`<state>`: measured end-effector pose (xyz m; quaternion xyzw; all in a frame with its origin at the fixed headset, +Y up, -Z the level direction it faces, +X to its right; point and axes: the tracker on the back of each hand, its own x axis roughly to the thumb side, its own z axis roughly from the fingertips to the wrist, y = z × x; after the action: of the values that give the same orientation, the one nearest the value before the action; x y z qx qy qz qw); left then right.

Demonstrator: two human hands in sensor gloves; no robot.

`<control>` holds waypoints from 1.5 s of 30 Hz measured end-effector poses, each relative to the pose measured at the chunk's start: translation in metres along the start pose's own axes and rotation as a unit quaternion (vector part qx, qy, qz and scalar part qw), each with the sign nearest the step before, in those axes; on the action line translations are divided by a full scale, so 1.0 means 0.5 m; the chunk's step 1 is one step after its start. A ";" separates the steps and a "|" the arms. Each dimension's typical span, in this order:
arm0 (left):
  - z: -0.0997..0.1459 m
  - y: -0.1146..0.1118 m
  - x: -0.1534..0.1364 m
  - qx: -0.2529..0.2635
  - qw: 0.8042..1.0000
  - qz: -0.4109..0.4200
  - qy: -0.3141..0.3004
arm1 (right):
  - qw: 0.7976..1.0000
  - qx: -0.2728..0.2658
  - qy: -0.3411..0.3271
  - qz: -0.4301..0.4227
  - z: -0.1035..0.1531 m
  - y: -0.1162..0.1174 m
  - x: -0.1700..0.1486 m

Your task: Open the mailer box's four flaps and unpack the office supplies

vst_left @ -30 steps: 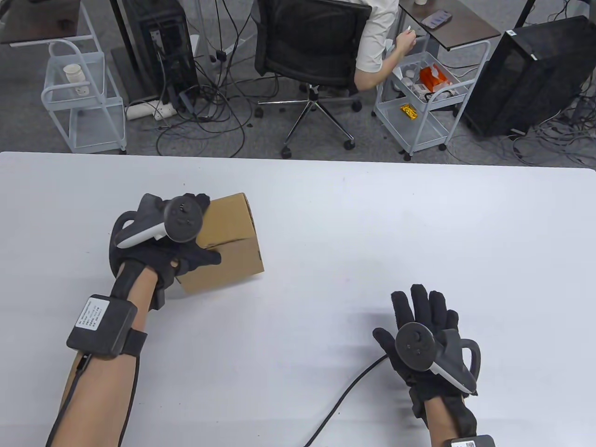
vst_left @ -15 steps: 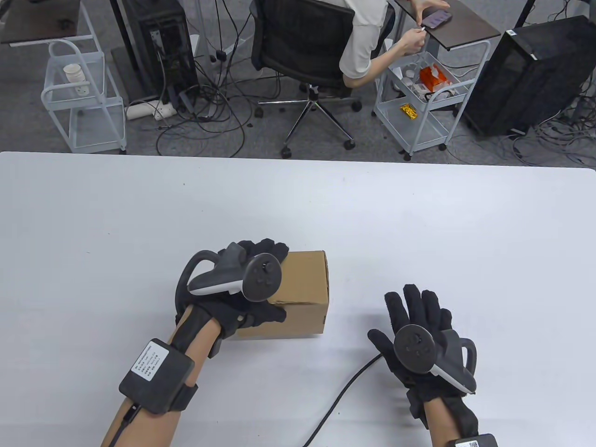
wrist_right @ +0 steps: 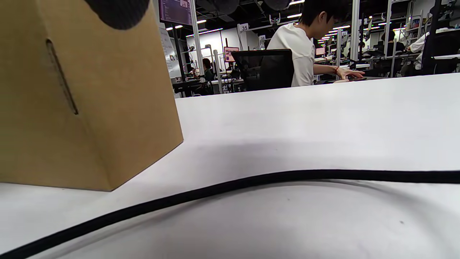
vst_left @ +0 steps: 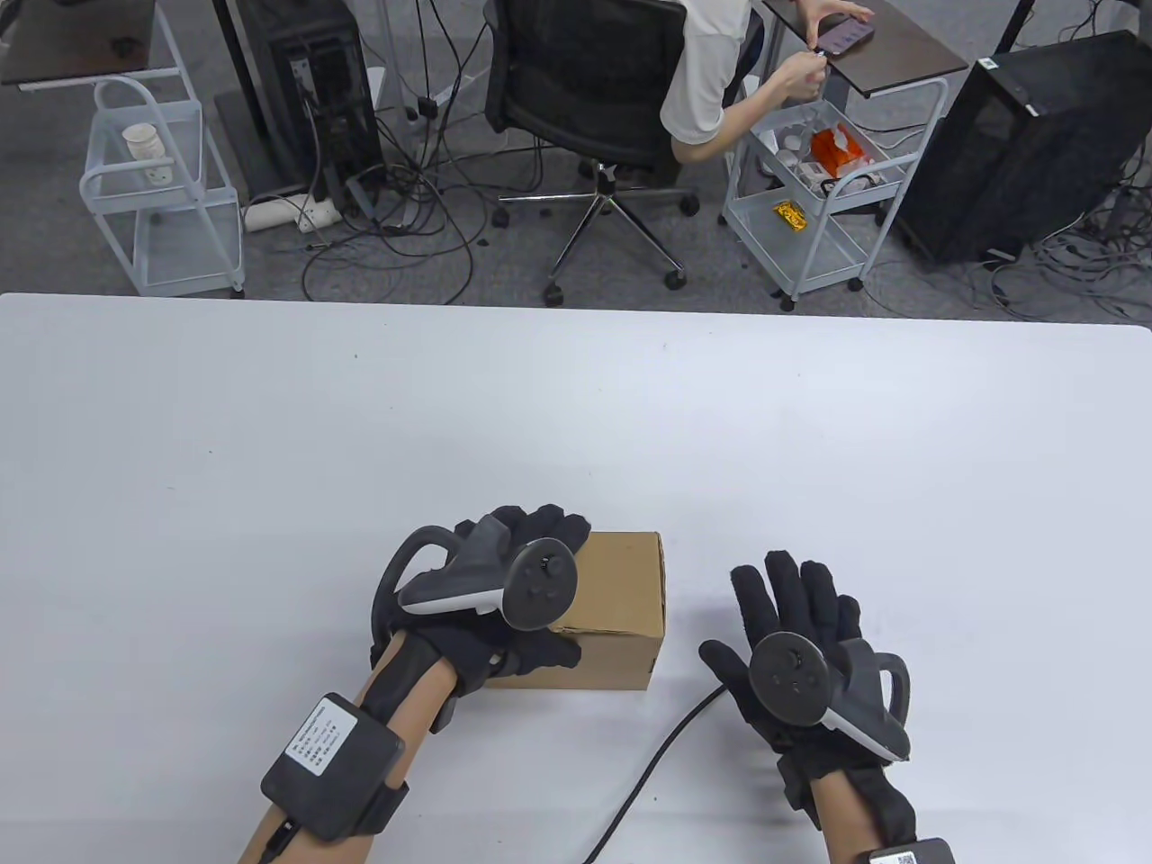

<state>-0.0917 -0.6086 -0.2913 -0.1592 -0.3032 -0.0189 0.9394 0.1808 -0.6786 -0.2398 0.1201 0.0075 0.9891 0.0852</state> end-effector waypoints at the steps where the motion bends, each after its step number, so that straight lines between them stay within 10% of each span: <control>1: -0.001 -0.002 -0.002 0.002 1.000 0.005 -0.001 | 1.000 -0.003 -0.003 -0.001 0.000 -0.001 0.002; 17: 0.100 -0.053 -0.092 0.153 0.971 0.180 -0.032 | 0.988 -0.059 -0.126 -0.065 0.000 -0.067 0.079; 31: 0.086 -0.172 -0.144 0.132 0.922 0.361 -0.047 | 0.986 0.015 -0.167 -0.023 -0.081 -0.078 0.155; 45: 0.070 -0.173 -0.166 0.133 0.907 0.397 -0.044 | 0.971 -0.074 -0.227 0.027 -0.087 -0.099 0.155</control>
<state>-0.1905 -0.6849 -0.2873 -0.1405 -0.2553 0.4036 0.8673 0.1044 -0.6165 -0.2657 0.3345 -0.0889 0.9359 0.0663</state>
